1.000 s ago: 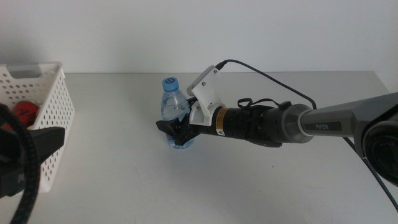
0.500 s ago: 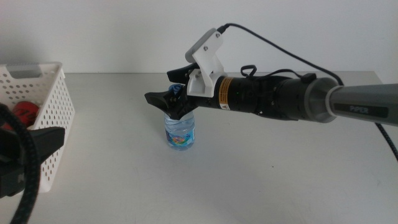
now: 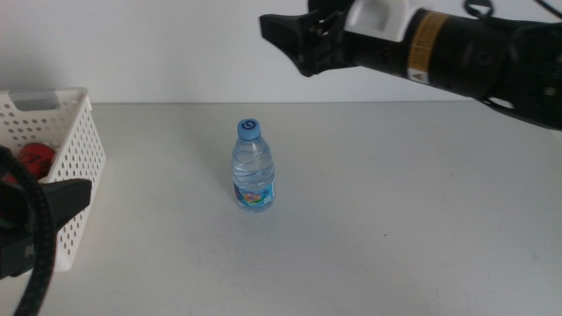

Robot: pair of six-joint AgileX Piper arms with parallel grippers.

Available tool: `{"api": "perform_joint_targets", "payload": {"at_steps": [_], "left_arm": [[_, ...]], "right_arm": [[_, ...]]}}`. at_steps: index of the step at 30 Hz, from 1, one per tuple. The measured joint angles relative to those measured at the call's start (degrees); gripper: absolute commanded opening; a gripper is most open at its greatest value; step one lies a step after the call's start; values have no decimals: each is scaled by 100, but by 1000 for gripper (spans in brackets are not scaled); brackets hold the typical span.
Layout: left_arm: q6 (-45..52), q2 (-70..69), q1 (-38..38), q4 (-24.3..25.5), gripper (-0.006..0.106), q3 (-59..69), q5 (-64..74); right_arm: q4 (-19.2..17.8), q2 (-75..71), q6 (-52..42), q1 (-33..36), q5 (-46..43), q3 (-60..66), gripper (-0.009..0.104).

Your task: Use arms to grab the bottles and put them into the dustbin to the left of the table.

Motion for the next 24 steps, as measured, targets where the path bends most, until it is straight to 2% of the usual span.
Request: {"api": "perform_joint_targets", "payload": {"at_steps": [2,8,15,17,20,24], "left_arm": [[0,0,0,0,93,0,0],[0,0,0,0,93,0,0],[0,0,0,0,93,0,0],[0,0,0,0,93,0,0],[0,0,0,0,93,0,0],[0,0,0,0,93,0,0]], "right_arm": [[412,-533,-411,-5,293,438,64],[2533,-2211,-2072,6,1077,2045,60],[5374,-3710,-5155,206,3512,2818,59],[5968,-4042,-5989,220,4138,2880,59],[6330,-4489,-6692,220,4910,2925,60],[6505,-5092,-7002,222,5706,2944,63]]}}
